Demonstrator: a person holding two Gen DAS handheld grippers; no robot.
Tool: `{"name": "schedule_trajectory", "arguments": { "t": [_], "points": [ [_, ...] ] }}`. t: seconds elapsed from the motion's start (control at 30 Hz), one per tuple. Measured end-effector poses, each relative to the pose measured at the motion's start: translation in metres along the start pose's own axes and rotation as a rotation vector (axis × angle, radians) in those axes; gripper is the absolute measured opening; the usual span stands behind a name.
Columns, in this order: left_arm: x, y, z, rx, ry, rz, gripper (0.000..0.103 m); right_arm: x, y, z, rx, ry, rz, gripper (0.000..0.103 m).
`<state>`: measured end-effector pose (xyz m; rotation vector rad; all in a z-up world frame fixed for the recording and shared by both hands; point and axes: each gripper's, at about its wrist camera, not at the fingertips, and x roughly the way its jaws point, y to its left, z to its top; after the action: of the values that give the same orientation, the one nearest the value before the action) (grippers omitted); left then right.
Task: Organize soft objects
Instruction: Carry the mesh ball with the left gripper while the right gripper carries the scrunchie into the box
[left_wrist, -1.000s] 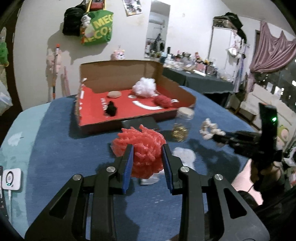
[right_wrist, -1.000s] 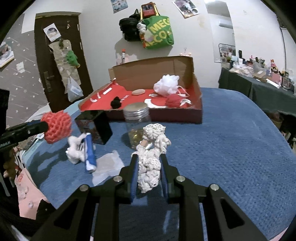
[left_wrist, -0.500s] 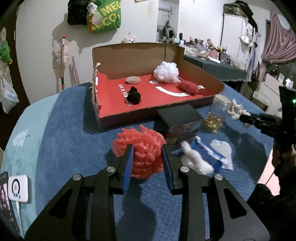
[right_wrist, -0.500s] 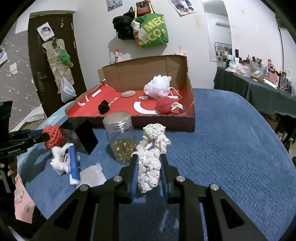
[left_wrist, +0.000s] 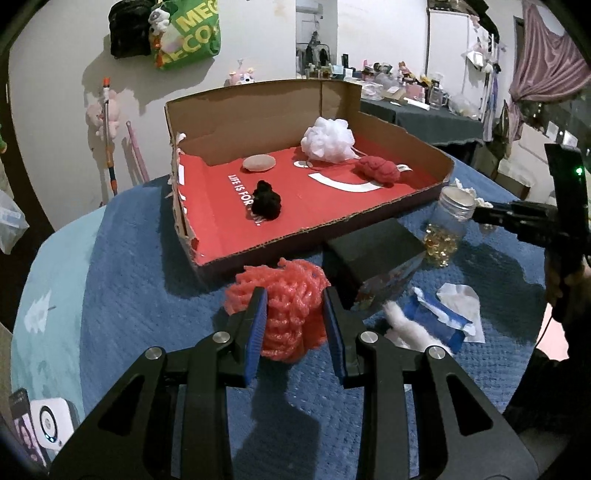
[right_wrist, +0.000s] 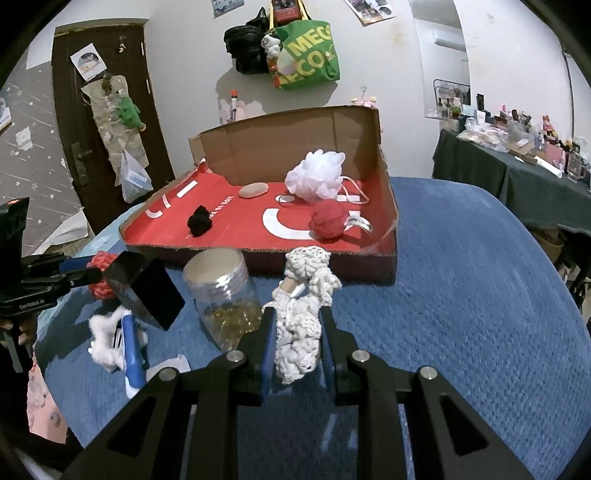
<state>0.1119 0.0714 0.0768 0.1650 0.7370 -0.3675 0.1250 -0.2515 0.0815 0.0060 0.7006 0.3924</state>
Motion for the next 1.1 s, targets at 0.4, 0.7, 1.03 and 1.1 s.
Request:
{"name": "schedule_trajectory", "arguments": {
  "t": [0.4,0.7,1.03,1.1],
  "points": [
    [-0.001,0.0,-0.011,0.003,0.015,-0.002,0.029,0.0,0.0,-0.003,0.003,0.017,0.017,0.024],
    [-0.012,-0.003,0.0,0.041,-0.019,0.002,0.028,-0.004,0.002,0.004,-0.029,0.003,0.013,0.024],
    [-0.008,-0.007,0.032,0.145,-0.025,-0.004,0.028,0.005,0.004,0.028,-0.089,-0.002,0.067,0.024],
    [-0.004,-0.007,0.038,0.155,-0.019,-0.014,0.028,0.008,0.003,0.032,-0.089,0.005,0.092,0.024]
  ]
}}
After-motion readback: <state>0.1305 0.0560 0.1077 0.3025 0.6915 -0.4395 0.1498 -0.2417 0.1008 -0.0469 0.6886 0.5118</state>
